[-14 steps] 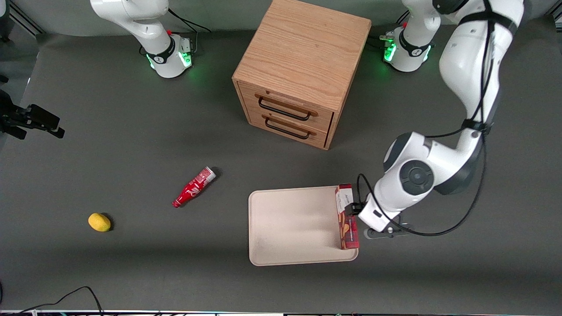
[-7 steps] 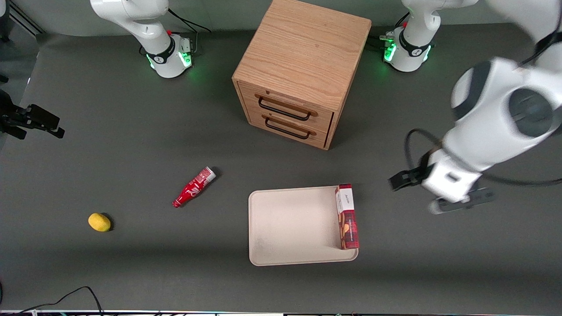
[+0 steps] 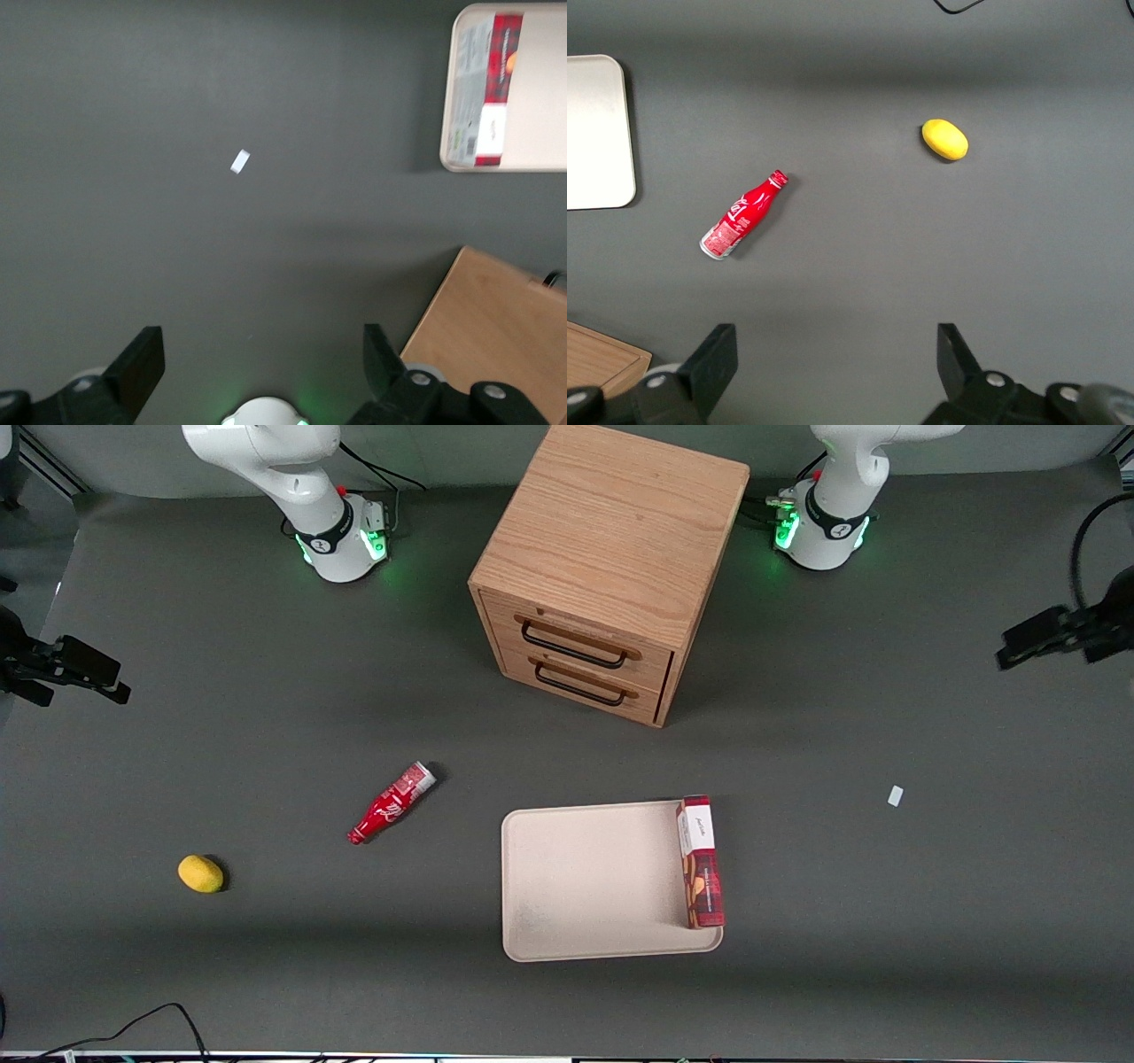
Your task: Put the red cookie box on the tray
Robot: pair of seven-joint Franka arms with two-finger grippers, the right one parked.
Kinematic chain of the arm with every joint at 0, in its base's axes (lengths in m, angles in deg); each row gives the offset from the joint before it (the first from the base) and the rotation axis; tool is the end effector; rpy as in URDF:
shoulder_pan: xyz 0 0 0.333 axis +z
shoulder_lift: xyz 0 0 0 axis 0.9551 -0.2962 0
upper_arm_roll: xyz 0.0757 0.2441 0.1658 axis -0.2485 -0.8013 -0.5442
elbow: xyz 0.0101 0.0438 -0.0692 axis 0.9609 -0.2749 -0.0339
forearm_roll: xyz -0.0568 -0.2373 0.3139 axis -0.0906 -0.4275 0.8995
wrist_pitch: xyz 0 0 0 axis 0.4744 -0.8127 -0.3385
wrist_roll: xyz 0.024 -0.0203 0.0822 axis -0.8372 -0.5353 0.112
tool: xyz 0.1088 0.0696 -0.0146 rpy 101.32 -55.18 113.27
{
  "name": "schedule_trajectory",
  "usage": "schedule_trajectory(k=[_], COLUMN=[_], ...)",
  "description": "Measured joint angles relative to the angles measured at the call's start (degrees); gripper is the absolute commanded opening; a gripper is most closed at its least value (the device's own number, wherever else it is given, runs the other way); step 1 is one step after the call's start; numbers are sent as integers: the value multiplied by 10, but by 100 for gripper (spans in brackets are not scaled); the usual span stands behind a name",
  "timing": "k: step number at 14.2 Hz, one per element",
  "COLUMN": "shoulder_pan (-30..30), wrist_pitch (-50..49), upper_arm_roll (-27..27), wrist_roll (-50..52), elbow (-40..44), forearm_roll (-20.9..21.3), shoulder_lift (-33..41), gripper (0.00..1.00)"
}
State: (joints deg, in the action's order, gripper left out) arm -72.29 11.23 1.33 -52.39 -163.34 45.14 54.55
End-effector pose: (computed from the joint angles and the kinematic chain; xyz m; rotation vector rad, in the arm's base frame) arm 0.5462 0.0107 0.6252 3.1175 0.0840 -0.1541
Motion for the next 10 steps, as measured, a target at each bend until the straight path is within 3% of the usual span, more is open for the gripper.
schedule_trajectory(k=[5, 10], shoulder_pan=[-2, -5], wrist_pitch=[26, 28], upper_arm_roll=[-16, -2], wrist_roll=[-25, -24], elbow=[-128, -153], forearm_roll=[1, 11], shoulder_lift=[98, 124], gripper=[100, 100])
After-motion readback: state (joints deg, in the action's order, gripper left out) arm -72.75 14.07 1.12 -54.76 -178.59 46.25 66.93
